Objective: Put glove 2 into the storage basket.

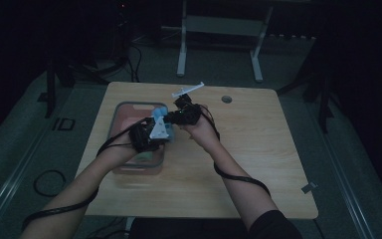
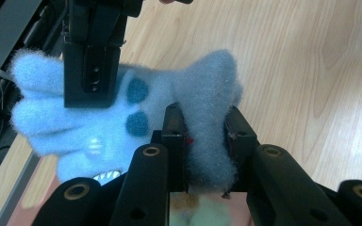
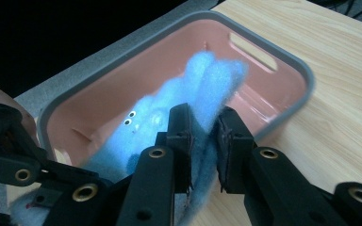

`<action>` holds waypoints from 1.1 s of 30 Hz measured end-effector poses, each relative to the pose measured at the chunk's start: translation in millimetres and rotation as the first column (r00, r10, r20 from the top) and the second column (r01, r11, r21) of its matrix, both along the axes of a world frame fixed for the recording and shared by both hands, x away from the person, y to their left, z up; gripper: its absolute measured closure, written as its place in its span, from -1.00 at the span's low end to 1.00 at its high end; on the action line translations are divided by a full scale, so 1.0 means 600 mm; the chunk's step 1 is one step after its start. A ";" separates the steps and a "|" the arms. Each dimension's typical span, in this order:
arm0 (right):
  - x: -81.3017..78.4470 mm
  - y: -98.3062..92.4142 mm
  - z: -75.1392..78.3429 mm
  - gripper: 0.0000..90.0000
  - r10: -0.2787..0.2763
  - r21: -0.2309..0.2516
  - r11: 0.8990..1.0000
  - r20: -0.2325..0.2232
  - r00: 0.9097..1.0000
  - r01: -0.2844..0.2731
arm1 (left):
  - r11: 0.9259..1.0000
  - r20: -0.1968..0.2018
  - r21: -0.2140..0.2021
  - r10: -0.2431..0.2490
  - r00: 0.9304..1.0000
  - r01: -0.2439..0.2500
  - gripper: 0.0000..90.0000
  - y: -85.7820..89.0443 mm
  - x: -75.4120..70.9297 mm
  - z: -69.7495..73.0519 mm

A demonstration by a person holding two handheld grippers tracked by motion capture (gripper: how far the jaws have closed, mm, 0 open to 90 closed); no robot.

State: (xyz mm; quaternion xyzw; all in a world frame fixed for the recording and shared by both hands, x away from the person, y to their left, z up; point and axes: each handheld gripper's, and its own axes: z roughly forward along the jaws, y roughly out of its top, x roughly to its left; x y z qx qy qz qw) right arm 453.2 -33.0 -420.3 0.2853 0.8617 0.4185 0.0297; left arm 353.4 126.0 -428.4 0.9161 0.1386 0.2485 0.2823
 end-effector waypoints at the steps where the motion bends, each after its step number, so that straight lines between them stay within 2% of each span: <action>1: 0.000 0.007 -0.001 0.73 0.004 0.002 1.000 0.000 1.000 -0.004 | 1.000 -0.002 0.003 0.003 1.000 -0.003 0.68 0.008 0.000 -0.002; 17: -0.002 0.100 -0.022 0.72 0.090 0.018 0.996 -0.035 0.995 -0.090 | 0.998 -0.032 0.002 0.069 0.997 -0.069 0.68 0.087 -0.023 -0.020; 20: 0.000 0.105 -0.028 0.72 0.093 0.020 0.996 -0.041 0.995 -0.092 | 0.997 -0.045 0.003 0.071 0.996 -0.071 0.68 0.093 -0.021 -0.028; 26: 0.011 0.111 -0.069 0.72 0.074 -0.004 0.997 -0.088 0.993 -0.075 | 0.998 -0.071 0.023 0.066 0.995 -0.065 0.68 0.090 -0.009 -0.060; 31: 0.022 0.115 -0.095 0.72 0.058 -0.016 0.998 -0.109 0.992 -0.060 | 0.997 -0.099 0.003 0.075 0.992 -0.075 0.68 0.093 0.003 -0.086; 33: 0.025 0.120 -0.105 0.72 0.055 -0.034 0.998 -0.117 0.992 -0.059 | 0.997 -0.109 0.009 0.077 0.991 -0.077 0.68 0.095 0.006 -0.095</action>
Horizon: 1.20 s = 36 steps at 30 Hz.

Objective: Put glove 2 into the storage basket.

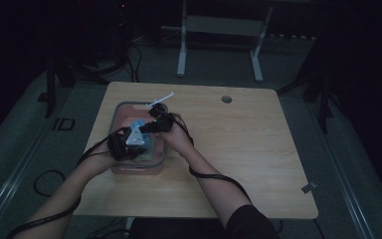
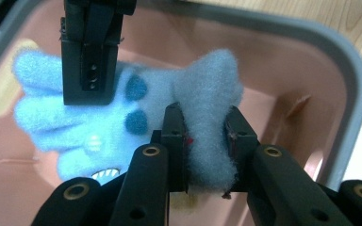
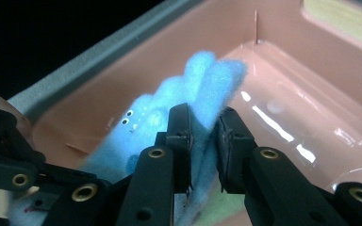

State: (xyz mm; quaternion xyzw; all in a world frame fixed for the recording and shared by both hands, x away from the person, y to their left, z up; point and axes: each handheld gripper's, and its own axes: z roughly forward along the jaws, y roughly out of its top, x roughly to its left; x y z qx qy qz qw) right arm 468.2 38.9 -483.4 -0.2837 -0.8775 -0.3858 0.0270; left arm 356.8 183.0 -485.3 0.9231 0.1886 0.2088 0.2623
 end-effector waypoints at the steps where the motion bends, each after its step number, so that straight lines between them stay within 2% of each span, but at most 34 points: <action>1: 0.001 0.002 -0.004 0.72 0.003 -0.010 1.000 -0.001 1.000 -0.003 | 1.000 -0.017 -0.005 0.001 1.000 -0.001 0.68 0.000 0.001 -0.004; 5: -0.004 0.006 -0.012 0.70 0.019 -0.048 0.999 -0.004 1.000 -0.019 | 1.000 -0.035 0.019 0.001 0.999 0.000 0.67 -0.006 0.001 -0.020; 10: -0.004 0.007 -0.012 0.60 0.016 -0.058 0.998 -0.009 1.000 -0.016 | 0.999 -0.080 0.034 0.009 0.997 -0.006 0.63 -0.010 0.010 -0.021; 12: -0.004 0.009 -0.011 0.52 0.015 -0.066 0.998 -0.001 1.000 -0.015 | 0.999 -0.101 0.037 0.013 0.995 -0.010 0.56 -0.011 0.013 -0.021; 15: -0.003 0.005 -0.009 0.39 -0.002 -0.055 0.998 -0.009 1.000 0.002 | 0.999 -0.100 0.038 0.015 0.995 -0.011 0.44 -0.013 0.012 -0.021; 17: -0.002 0.001 -0.008 0.32 -0.008 -0.054 0.998 0.000 1.000 0.008 | 0.999 -0.098 0.035 0.021 0.995 -0.017 0.38 -0.013 0.012 -0.021; 20: -0.002 -0.009 -0.006 0.25 -0.019 -0.053 0.998 0.004 1.000 0.019 | 0.999 -0.103 0.014 0.034 0.994 -0.032 0.22 -0.010 0.013 -0.019; 24: -0.005 -0.023 0.004 0.14 -0.018 -0.023 1.000 0.019 1.000 0.019 | 0.996 -0.074 -0.021 0.082 0.994 -0.084 -0.12 -0.006 0.014 -0.011; 27: -0.012 -0.032 0.016 0.05 0.001 -0.008 1.000 0.039 0.999 -0.001 | 0.987 -0.074 -0.085 0.132 0.989 -0.138 -0.45 -0.002 0.017 -0.002; 29: -0.018 -0.039 0.025 -0.05 0.009 0.007 1.000 0.046 0.999 -0.009 | 0.981 -0.099 -0.105 0.153 0.983 -0.163 -0.67 -0.001 0.020 0.001; 31: -0.024 -0.046 0.033 -0.14 0.013 0.016 1.000 0.057 0.998 -0.014 | 0.981 -0.123 -0.105 0.152 0.981 -0.165 -0.85 -0.004 0.022 0.000; 32: -0.026 -0.050 0.036 -0.19 0.015 0.021 1.000 0.062 0.998 -0.016 | 0.981 -0.122 -0.106 0.152 0.981 -0.165 -0.91 -0.005 0.022 -0.001; 36: -0.034 -0.068 0.044 -0.42 0.027 0.042 0.999 0.070 0.997 -0.030 | 0.978 -0.108 -0.145 0.134 0.985 -0.149 -0.95 -0.013 0.017 0.003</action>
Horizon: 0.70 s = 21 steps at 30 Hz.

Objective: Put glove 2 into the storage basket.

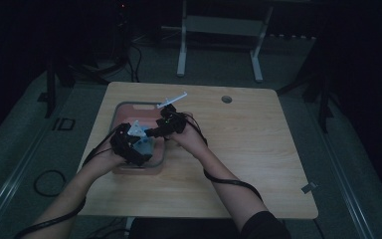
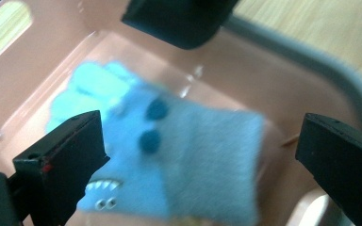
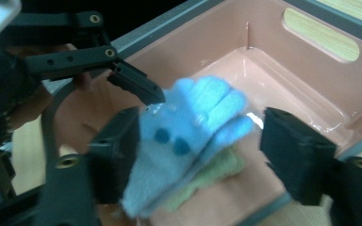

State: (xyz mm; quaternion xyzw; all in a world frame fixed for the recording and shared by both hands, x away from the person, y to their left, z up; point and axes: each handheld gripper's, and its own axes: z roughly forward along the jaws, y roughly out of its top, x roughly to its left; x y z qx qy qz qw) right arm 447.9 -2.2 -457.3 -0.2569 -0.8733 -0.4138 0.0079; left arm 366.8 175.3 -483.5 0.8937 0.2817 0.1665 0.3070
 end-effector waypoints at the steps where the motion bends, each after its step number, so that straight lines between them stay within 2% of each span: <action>1: -0.001 -0.005 0.000 -0.48 0.006 0.001 1.000 -0.004 1.000 -0.006 | 1.000 0.008 -0.008 -0.003 1.000 0.003 -0.95 -0.002 -0.001 0.002; 3: -0.003 -0.015 0.000 -0.56 0.008 0.011 1.000 -0.007 1.000 -0.008 | 1.000 0.021 -0.022 -0.004 1.000 0.004 -0.95 -0.007 -0.004 0.006; 6: -0.006 -0.032 -0.003 -0.63 0.002 0.007 1.000 0.023 1.000 -0.003 | 0.998 0.042 -0.056 -0.003 0.999 0.006 -0.95 -0.016 -0.007 0.014; 8: -0.007 -0.045 -0.006 -0.63 0.001 0.011 1.000 0.024 1.000 -0.001 | 0.997 0.052 -0.071 -0.010 0.999 0.014 -0.95 -0.023 -0.009 0.018; 11: -0.007 -0.064 -0.010 -0.63 0.003 0.005 1.000 0.035 0.999 -0.003 | 0.996 0.055 -0.082 -0.023 0.998 0.027 -0.95 -0.035 -0.011 0.020; 15: -0.007 -0.088 -0.013 -0.63 0.011 0.020 1.000 0.020 1.000 -0.011 | 0.995 0.050 -0.086 -0.036 0.998 0.041 -0.95 -0.051 -0.013 0.019; 17: -0.008 -0.098 -0.013 -0.63 0.006 0.009 1.000 0.029 1.000 -0.006 | 0.993 0.040 -0.105 -0.044 0.998 0.048 -0.95 -0.059 -0.014 0.019; 21: -0.010 -0.119 -0.015 -0.64 0.004 0.004 1.000 0.043 0.999 -0.005 | 0.992 0.044 -0.112 -0.058 0.997 0.062 -0.95 -0.080 -0.018 0.023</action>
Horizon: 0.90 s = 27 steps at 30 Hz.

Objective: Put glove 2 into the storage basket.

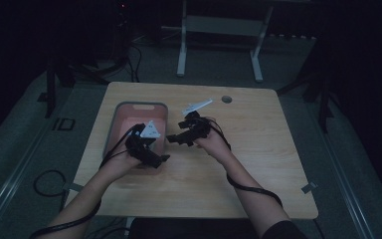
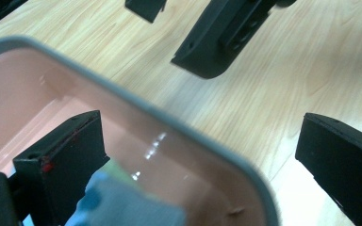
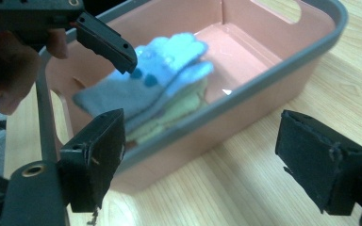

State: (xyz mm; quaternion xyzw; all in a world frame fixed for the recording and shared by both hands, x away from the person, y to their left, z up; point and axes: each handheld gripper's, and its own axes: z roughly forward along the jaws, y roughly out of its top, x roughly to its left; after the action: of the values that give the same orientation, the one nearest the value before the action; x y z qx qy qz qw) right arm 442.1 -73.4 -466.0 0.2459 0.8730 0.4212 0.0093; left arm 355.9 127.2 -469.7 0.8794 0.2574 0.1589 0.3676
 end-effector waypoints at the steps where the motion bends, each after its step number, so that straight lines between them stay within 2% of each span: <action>1: 0.000 -0.005 0.000 -0.64 -0.003 -0.002 1.000 0.006 1.000 0.003 | 1.000 0.004 -0.009 -0.006 1.000 0.006 -0.95 -0.006 -0.001 0.001; 4: -0.001 -0.022 -0.002 -0.67 -0.001 0.016 1.000 0.013 1.000 0.001 | 0.999 -0.003 -0.020 -0.027 1.000 0.027 -0.95 -0.023 -0.004 0.001; 11: -0.002 -0.058 -0.012 -0.67 -0.010 0.004 1.000 0.027 1.000 0.010 | 0.996 0.006 -0.029 -0.085 0.996 0.085 -0.95 -0.063 -0.010 -0.003; 13: -0.004 -0.065 -0.015 -0.67 -0.017 -0.006 1.000 0.026 1.000 0.017 | 0.994 0.004 -0.009 -0.107 0.994 0.107 -0.95 -0.075 -0.011 -0.005; 16: -0.005 -0.075 -0.021 -0.67 -0.011 -0.019 1.000 0.031 0.999 0.011 | 0.992 0.005 -0.005 -0.127 0.992 0.127 -0.95 -0.086 -0.014 -0.005; 27: -0.013 -0.115 -0.037 -0.67 -0.037 -0.030 0.999 0.024 0.999 0.038 | 0.988 0.019 -0.002 -0.155 0.988 0.155 -0.95 -0.121 -0.028 -0.009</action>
State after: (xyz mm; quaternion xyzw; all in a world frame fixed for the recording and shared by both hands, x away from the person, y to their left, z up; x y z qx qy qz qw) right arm 434.4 -142.5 -488.3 0.2571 0.8742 0.4106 0.0313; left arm 339.4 54.5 -474.9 0.8945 0.1853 0.1376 0.3829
